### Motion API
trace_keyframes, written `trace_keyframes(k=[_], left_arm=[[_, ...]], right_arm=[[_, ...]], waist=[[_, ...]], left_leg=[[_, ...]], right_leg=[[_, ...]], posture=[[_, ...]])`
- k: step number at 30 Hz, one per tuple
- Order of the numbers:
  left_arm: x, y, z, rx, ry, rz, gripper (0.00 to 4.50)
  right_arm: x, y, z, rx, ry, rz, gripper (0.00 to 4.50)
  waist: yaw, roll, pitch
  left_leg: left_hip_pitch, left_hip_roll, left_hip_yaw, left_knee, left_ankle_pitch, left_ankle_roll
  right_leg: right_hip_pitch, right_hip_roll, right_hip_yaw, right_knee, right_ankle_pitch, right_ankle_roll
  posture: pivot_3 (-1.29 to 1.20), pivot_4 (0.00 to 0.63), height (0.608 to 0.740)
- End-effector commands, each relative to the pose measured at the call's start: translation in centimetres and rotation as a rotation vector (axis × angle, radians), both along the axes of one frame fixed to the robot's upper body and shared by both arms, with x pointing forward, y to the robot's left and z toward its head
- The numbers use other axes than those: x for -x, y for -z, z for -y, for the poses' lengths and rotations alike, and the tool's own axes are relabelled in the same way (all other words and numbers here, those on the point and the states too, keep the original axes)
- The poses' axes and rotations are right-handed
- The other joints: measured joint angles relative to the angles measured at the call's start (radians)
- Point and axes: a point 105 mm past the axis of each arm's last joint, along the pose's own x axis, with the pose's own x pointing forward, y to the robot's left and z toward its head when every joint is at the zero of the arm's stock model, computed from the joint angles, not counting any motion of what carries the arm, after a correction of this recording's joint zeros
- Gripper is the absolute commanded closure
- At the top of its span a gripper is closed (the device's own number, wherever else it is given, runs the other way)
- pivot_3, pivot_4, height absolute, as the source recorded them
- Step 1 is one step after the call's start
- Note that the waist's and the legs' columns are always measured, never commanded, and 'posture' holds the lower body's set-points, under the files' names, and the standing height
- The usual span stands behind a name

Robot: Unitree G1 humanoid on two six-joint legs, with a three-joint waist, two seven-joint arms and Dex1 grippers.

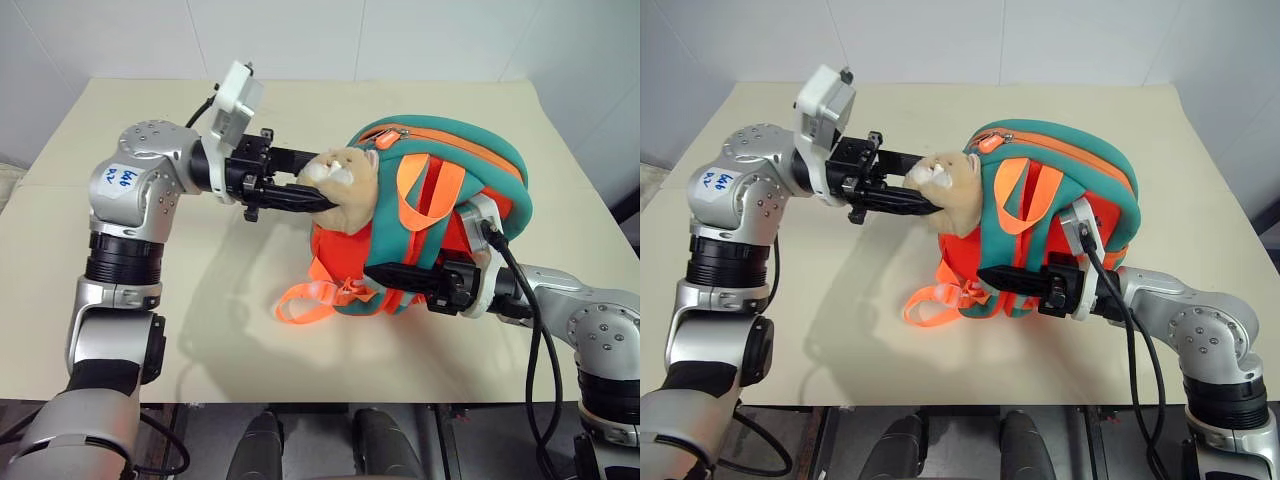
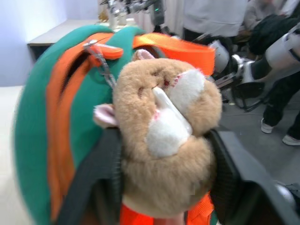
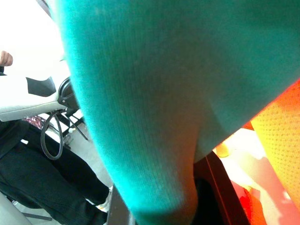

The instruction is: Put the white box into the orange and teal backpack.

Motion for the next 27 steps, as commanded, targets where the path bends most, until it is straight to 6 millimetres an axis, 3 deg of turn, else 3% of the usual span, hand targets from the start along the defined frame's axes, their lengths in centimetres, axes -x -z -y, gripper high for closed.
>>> trace_keyframes(k=[1, 4, 10, 12, 15, 16, 20, 27], left_arm=[[-1.3, -2.4, -2.9, 0.013, -0.123, 0.084, 3.33], [-2.1, -2.5, -4.8, -0.035, -0.18, 0.072, 3.71], [-4.0, -1.2, -7.2, -0.087, -0.281, 0.013, 3.77], [-4.4, 0.1, -7.6, -0.109, -0.296, -0.035, 3.77], [-4.5, 3.6, -8.3, -0.202, -0.299, -0.113, 3.77], [-4.5, 4.1, -8.4, -0.213, -0.299, -0.123, 3.77], [-4.1, 9.8, -8.1, -0.307, -0.294, -0.18, 3.77], [-3.2, 10.3, -6.1, -0.233, -0.248, -0.137, 3.77]], right_arm=[[0.4, -0.9, -0.1, -0.028, -0.003, 0.043, 4.45], [0.4, -0.8, 0.0, -0.028, -0.001, 0.042, 4.45], [0.4, -0.8, -0.1, -0.034, 0.002, 0.042, 4.45], [0.5, -0.8, -0.1, -0.037, 0.003, 0.042, 4.45], [0.6, -0.8, -0.2, -0.041, 0.004, 0.042, 4.45], [0.6, -0.8, -0.2, -0.041, 0.004, 0.042, 4.45], [0.7, -0.7, -0.1, -0.043, 0.014, 0.041, 4.45], [-0.2, -0.5, 0.3, 0.025, 0.083, 0.104, 4.45]], waist=[[0.0, 0.0, 0.0], [-0.001, 0.0, 0.0], [0.001, 0.0, 0.0], [-0.001, 0.0, 0.0], [-0.004, 0.0, 0.0], [-0.005, 0.0, 0.0], [-0.007, 0.0, 0.0], [0.001, -0.002, 0.001]], left_leg=[[0.0, 0.0, 0.0, 0.0, 0.0, 0.0], [0.0, 0.0, 0.0, 0.0, 0.0, 0.0], [0.0, 0.0, 0.0, -0.001, 0.0, 0.0], [0.0, 0.0, 0.0, -0.001, 0.0, 0.0], [0.0, 0.0, 0.0, -0.001, 0.0, 0.0], [0.0, 0.0, 0.0, -0.001, 0.0, 0.0], [0.001, 0.0, 0.0, -0.001, 0.0, 0.0], [0.0, 0.0, 0.0, 0.0, 0.0, 0.0]], right_leg=[[0.0, 0.0, 0.0, 0.0, 0.0, 0.0], [0.0, 0.0, 0.0, 0.0, 0.0, 0.0], [0.0, 0.0, 0.0, -0.001, 0.0, 0.0], [0.0, 0.0, 0.0, -0.001, 0.0, 0.0], [0.0, 0.0, 0.0, 0.0, 0.0, 0.0], [0.0, 0.0, 0.0, 0.0, 0.0, 0.0], [0.0, 0.0, 0.0, 0.001, 0.0, 0.0], [0.0, 0.0, 0.0, 0.001, 0.0, -0.001]], posture=[[0.0, 0.15, 0.74], [0.0, 0.15, 0.74], [0.0, 0.15, 0.74], [0.0, 0.15, 0.74], [0.0, 0.15, 0.74], [0.0, 0.15, 0.74], [0.0, 0.15, 0.74], [0.0, 0.15, 0.74]])
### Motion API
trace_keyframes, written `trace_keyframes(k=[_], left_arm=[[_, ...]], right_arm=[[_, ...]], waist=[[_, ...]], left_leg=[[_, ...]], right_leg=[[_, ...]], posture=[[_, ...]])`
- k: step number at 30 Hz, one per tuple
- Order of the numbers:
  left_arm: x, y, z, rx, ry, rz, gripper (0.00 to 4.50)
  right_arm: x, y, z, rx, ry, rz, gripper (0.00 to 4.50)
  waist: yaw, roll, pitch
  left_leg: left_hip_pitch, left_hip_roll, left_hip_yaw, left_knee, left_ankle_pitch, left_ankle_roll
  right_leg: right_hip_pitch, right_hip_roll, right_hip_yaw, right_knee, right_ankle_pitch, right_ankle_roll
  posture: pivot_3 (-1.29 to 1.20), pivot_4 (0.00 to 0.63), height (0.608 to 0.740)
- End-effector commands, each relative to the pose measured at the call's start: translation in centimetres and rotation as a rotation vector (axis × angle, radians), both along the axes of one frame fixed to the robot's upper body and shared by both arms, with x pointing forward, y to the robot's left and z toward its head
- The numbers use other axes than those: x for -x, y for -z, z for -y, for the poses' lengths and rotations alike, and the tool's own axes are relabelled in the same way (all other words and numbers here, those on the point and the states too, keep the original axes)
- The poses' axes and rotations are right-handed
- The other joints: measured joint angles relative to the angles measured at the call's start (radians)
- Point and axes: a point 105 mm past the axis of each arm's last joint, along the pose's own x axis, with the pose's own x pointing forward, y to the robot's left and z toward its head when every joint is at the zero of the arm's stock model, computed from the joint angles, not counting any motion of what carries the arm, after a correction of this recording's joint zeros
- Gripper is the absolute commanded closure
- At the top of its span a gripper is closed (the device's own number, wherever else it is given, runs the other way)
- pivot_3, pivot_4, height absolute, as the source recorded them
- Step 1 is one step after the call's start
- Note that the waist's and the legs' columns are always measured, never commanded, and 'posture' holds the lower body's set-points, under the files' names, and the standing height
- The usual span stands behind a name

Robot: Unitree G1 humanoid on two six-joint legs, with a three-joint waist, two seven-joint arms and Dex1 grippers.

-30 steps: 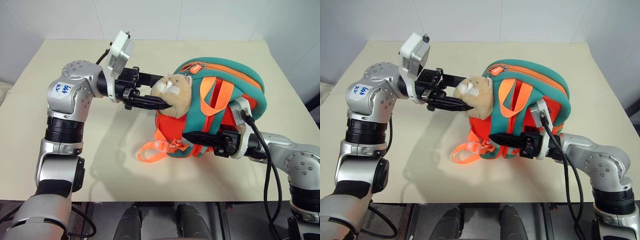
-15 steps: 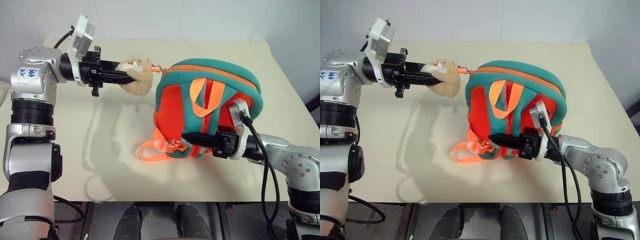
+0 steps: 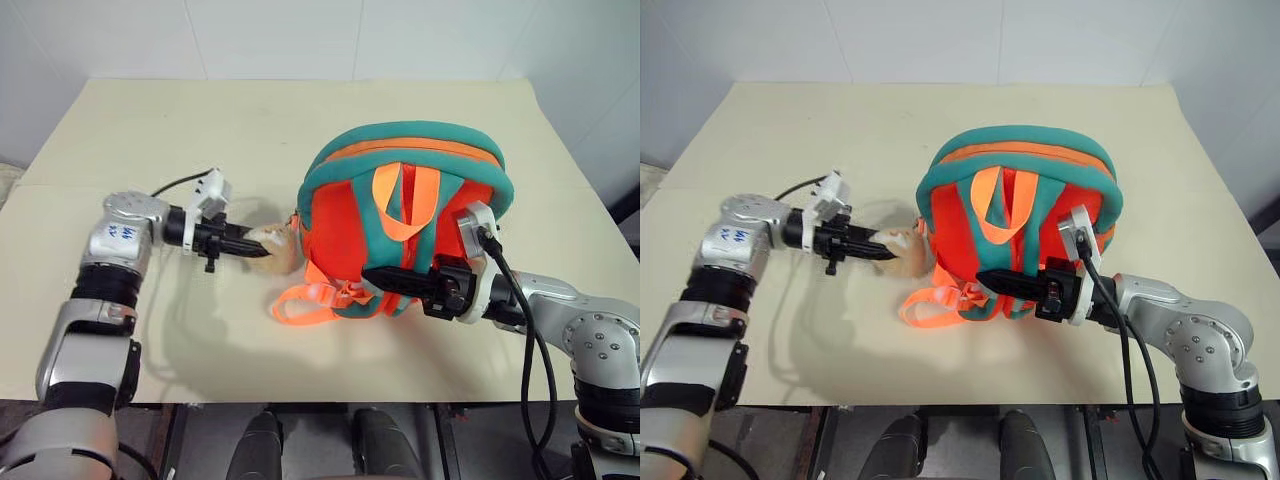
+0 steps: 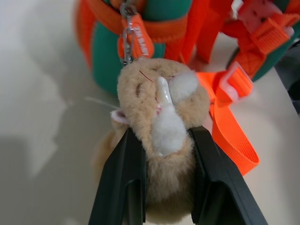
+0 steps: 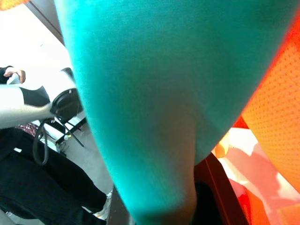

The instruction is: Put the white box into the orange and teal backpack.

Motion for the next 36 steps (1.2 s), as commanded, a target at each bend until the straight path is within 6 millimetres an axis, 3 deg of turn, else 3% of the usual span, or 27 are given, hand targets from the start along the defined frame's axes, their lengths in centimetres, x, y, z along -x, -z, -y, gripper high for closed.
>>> trace_keyframes(k=[1, 3, 5, 11, 17, 24, 29, 32, 36], left_arm=[[0.6, -1.4, 0.4, 0.022, 0.02, 0.07, 3.77], [1.7, -1.4, 0.4, -0.029, 0.066, 0.099, 3.77], [3.0, -2.0, 0.5, -0.061, 0.115, 0.129, 3.77], [3.6, -3.9, -0.4, -0.049, 0.039, 0.206, 1.91], [4.2, -3.0, -2.5, -0.07, -0.032, 0.226, 0.15], [5.0, -3.3, -5.2, -0.035, -0.145, 0.252, 0.02], [5.7, -3.9, -5.5, 0.066, -0.209, 0.266, 0.02], [6.3, -3.5, -4.9, 0.087, -0.202, 0.251, 0.02], [6.5, -3.0, -4.9, 0.093, -0.204, 0.228, 0.02]], right_arm=[[-0.2, -0.9, 0.4, 0.043, 0.041, 0.104, 4.45], [-0.3, -1.0, 0.8, 0.096, 0.058, 0.158, 4.45], [-0.6, -1.4, 1.3, 0.15, 0.095, 0.259, 3.74], [-0.1, -3.4, 2.8, 0.18, 0.118, 0.368, 1.95], [0.2, -2.9, 6.5, 0.343, 0.195, 0.404, 0.01], [1.0, -1.1, 11.9, 0.517, 0.297, 0.393, 0.0], [0.5, -0.5, 15.9, 0.585, 0.401, 0.409, 0.0], [0.0, -0.4, 17.1, 0.628, 0.419, 0.433, 0.0], [-0.2, -1.4, 17.0, 0.639, 0.396, 0.489, 0.0]], waist=[[0.0, 0.0, 0.0], [-0.001, 0.0, 0.0], [-0.003, 0.0, 0.0], [0.001, 0.0, 0.0], [0.002, 0.0, 0.0], [0.002, 0.0, 0.0], [0.0, 0.0, 0.0], [0.001, 0.0, 0.001], [-0.003, 0.001, 0.001]], left_leg=[[0.0, 0.0, 0.0, 0.0, 0.0, 0.0], [0.0, 0.0, 0.0, 0.0, 0.0, 0.0], [0.0, 0.0, 0.0, 0.0, 0.0, 0.0], [-0.001, 0.0, 0.0, -0.001, 0.0, 0.0], [0.0, 0.0, 0.0, -0.001, 0.0, 0.0], [0.0, 0.0, 0.001, -0.001, 0.0, 0.0], [0.005, 0.0, 0.002, -0.001, 0.0, 0.0], [0.011, 0.0, 0.003, -0.002, 0.0, 0.0], [0.016, 0.001, 0.004, -0.003, 0.0, 0.0]], right_leg=[[0.0, 0.0, 0.0, 0.0, 0.0, 0.0], [0.0, 0.0, 0.0, 0.0, 0.0, 0.0], [0.0, 0.0, 0.0, -0.001, 0.0, 0.0], [0.0, -0.001, 0.0, -0.001, 0.0, 0.0], [0.0, -0.001, 0.0, -0.003, 0.0, 0.0], [0.001, -0.001, 0.0, -0.003, 0.0, 0.0], [0.005, -0.001, 0.001, -0.004, 0.001, -0.001], [0.011, -0.001, 0.001, -0.005, 0.001, -0.001], [0.017, -0.001, 0.001, -0.01, 0.001, -0.001]], posture=[[0.0, 0.15, 0.74], [0.0, 0.15, 0.74], [0.0, 0.15, 0.74], [0.0, 0.15, 0.74], [0.0, 0.15, 0.74], [0.0, 0.15, 0.74], [0.0, 0.15, 0.74], [0.0, 0.15, 0.74], [0.0, 0.15, 0.74]])
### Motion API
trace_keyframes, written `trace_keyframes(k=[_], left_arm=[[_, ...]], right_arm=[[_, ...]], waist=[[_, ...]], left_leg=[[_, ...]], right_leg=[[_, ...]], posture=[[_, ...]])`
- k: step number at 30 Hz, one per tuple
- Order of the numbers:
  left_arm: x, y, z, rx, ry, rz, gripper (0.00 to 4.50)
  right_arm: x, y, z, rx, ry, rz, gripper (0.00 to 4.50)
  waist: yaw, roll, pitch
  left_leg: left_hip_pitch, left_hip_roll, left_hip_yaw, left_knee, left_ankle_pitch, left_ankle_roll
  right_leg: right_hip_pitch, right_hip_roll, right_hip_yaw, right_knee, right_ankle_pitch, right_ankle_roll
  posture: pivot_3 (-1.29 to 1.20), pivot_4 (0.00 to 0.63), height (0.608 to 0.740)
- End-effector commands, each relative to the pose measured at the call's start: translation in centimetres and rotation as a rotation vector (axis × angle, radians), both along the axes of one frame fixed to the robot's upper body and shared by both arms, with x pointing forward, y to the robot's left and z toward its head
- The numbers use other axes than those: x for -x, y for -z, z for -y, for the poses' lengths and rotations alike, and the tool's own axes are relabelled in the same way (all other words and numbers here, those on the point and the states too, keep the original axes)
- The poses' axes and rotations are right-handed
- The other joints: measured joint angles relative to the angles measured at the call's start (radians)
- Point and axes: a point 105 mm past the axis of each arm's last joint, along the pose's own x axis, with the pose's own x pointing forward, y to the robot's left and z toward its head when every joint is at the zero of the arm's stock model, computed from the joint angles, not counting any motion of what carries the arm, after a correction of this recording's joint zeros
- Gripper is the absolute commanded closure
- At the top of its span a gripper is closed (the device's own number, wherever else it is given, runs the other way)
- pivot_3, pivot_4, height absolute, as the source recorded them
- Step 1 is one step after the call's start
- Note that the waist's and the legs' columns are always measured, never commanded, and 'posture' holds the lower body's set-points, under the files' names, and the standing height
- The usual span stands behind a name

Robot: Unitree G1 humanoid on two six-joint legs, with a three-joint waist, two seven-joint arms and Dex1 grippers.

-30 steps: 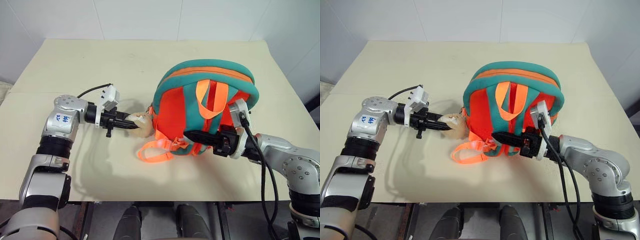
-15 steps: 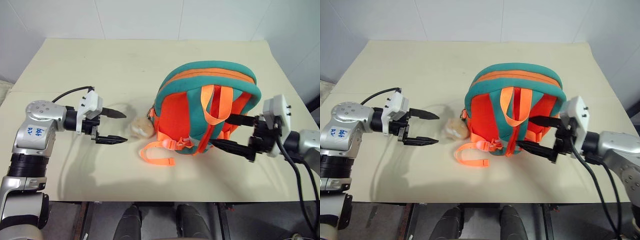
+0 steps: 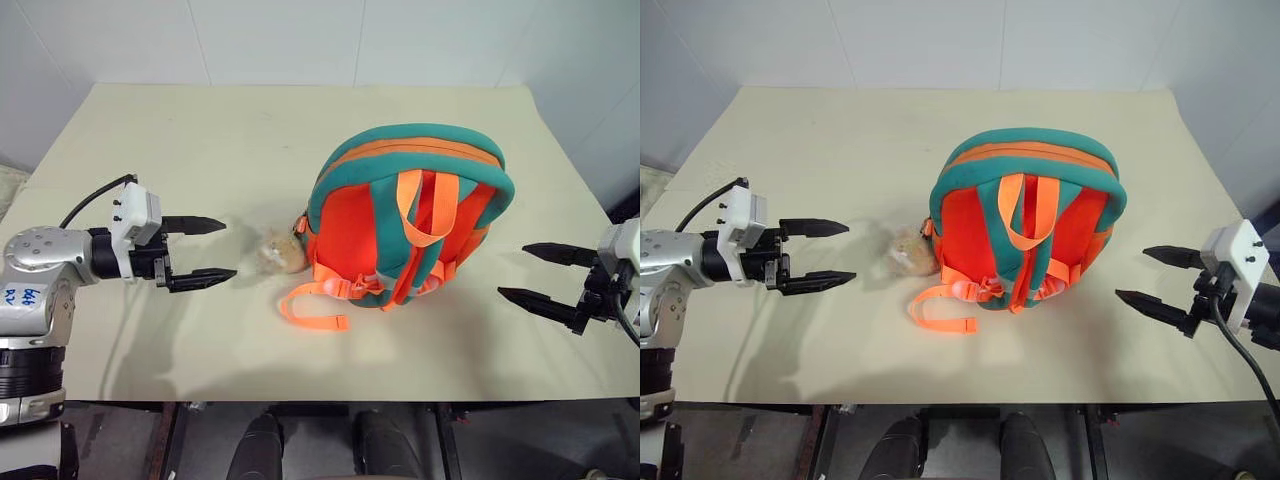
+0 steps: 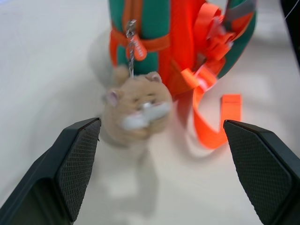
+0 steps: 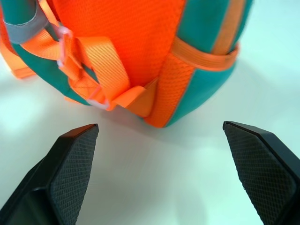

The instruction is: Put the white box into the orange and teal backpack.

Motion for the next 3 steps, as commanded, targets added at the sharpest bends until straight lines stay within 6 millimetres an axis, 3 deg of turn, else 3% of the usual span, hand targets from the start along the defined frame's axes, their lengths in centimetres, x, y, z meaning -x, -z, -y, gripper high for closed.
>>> trace_keyframes(k=[1, 3], left_arm=[[0.16, -0.75, 0.07, 0.015, -0.007, 0.036, 0.02], [0.11, -1.04, 0.19, 0.025, -0.009, 0.042, 0.02]], right_arm=[[0.04, -1.94, -0.08, 0.058, -0.042, 0.076, 0.0], [-0.18, -2.4, -0.27, 0.074, -0.052, 0.113, 0.0]], waist=[[0.0, 0.0, 0.0], [0.001, 0.0, 0.0]], left_leg=[[0.0, 0.0, 0.0, 0.0, 0.0, 0.0], [0.0, 0.0, 0.0, 0.0, 0.0, 0.0]], right_leg=[[0.0, 0.0, 0.0, -0.001, 0.0, 0.0], [0.001, 0.0, 0.0, -0.003, 0.001, 0.0]], posture=[[0.0, 0.15, 0.74], [0.0, 0.15, 0.74]])
